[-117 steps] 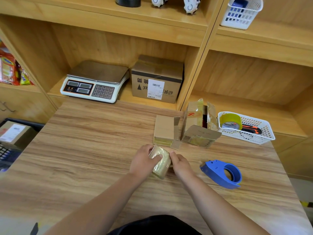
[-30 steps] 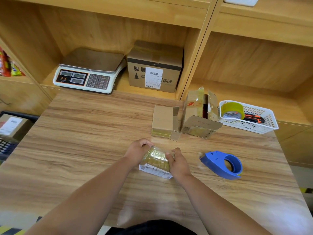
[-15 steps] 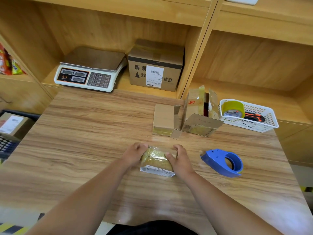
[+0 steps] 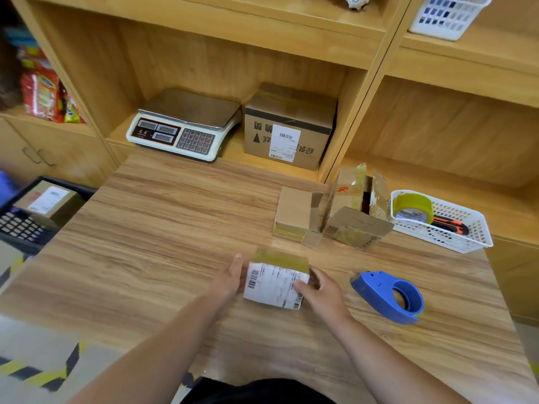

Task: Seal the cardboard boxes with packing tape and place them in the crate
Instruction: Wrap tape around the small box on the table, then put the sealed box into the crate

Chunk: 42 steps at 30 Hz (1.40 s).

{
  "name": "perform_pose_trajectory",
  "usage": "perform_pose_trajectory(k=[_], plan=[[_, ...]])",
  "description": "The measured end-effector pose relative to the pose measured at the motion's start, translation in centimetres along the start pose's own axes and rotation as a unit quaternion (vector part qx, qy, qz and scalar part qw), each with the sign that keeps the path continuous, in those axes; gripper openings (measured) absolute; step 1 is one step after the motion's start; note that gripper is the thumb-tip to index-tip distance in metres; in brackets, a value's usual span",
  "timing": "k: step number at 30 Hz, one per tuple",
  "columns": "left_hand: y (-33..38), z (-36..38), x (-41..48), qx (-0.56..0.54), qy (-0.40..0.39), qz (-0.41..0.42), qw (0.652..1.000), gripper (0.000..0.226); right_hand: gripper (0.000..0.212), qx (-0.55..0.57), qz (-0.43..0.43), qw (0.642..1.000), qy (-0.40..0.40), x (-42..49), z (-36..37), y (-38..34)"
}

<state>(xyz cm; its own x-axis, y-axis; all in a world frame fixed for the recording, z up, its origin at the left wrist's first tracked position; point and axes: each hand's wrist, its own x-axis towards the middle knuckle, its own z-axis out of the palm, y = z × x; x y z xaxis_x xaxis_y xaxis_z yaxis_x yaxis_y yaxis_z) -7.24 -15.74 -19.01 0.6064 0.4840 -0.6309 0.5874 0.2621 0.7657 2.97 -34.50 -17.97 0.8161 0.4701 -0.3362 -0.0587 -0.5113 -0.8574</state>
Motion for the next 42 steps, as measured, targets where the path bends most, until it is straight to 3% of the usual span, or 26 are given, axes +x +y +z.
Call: perform_pose_trajectory(k=[2, 5, 11, 20, 24, 30, 37, 42], plan=[[-0.7, -0.2, -0.9, 0.018, 0.036, -0.006, 0.999, 0.055, 0.031, 0.0, 0.006, 1.0, 0.007, 0.0, 0.1, -0.1], [-1.7, 0.1, -3.1, 0.023, 0.022, -0.019, 0.999, 0.052, 0.028, -0.018, 0.021, 1.0, 0.014, -0.7, 0.5, 0.1], [-4.8, 0.5, -8.4, -0.06, 0.013, -0.007, 0.998, 0.021, 0.02, -0.043, 0.026, 0.998, -0.036, -3.1, 1.4, 0.7], [-8.3, -3.3, -15.8, -0.142, 0.189, -0.01, 0.972, 0.021, 0.029, -0.075, -0.013, 0.982, -0.172, -6.7, 8.1, -2.0], [-9.9, -7.9, -18.2, -0.174, 0.259, 0.024, 0.95, 0.019, 0.03, -0.083, -0.034, 0.967, -0.239, -8.8, 13.1, -4.5], [-13.2, -17.4, -21.2, -0.231, 0.304, 0.042, 0.923, 0.025, 0.029, -0.09, -0.075, 0.95, -0.289, -11.9, 23.3, -9.5], [-18.4, -32.3, -24.6, -0.281, 0.361, 0.053, 0.888, 0.02, 0.024, -0.119, -0.125, 0.931, -0.323, -16.4, 39.4, -14.9], [-21.2, -41.5, -25.8, -0.285, 0.363, 0.047, 0.886, 0.024, 0.017, -0.121, -0.134, 0.925, -0.335, -19.0, 48.4, -17.5]])
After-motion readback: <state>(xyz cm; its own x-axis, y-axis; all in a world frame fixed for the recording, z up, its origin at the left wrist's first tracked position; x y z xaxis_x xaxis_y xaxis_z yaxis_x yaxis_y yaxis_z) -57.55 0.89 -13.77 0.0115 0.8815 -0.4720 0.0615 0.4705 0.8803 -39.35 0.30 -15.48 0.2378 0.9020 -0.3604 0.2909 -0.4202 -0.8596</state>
